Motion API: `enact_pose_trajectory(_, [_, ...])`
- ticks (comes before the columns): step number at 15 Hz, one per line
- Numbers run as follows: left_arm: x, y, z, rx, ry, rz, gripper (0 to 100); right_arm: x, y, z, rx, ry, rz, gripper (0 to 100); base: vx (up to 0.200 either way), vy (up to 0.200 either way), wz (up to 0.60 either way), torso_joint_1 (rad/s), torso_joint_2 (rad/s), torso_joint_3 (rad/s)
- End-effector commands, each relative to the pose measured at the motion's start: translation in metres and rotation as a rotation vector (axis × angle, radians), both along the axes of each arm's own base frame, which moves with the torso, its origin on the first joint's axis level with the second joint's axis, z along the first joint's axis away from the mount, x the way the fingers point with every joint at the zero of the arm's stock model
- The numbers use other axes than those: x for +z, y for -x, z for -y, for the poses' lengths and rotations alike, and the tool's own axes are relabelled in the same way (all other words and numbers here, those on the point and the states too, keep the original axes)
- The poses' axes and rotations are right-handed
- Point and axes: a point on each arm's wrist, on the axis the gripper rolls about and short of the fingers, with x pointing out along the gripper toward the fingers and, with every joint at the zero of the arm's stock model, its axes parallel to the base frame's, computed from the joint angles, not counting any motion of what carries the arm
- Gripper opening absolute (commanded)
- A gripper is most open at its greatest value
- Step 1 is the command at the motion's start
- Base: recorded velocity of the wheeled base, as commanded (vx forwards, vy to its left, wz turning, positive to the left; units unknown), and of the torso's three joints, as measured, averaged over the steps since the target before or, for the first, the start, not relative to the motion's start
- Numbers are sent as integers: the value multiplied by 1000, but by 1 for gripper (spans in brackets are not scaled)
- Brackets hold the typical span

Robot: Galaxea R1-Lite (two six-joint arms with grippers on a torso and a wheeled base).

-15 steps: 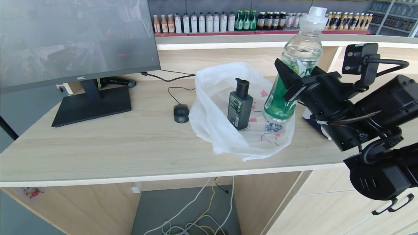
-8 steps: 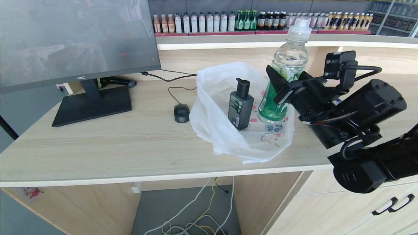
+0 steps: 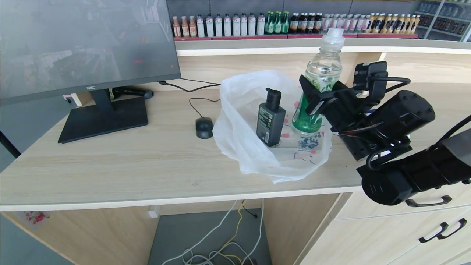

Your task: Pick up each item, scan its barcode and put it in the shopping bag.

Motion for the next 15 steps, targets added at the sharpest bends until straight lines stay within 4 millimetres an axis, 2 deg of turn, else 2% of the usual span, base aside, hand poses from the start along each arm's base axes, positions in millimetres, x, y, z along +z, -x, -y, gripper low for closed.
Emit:
enact_pose_trajectory(1, [0, 0, 0, 0, 0, 2, 100, -8, -7, -4, 3, 5, -13, 0, 0, 0, 0, 0, 0, 0])
enact_pose_trajectory(6, [0, 0, 0, 0, 0, 2, 100, -16, -18, -5, -3, 9, -22, 0, 0, 0, 0, 0, 0, 0])
enact_pose_trajectory(15, [0, 0, 0, 0, 0, 2, 100, -24, -21, -7, -3, 17, -43, 0, 0, 0, 0, 0, 0, 0])
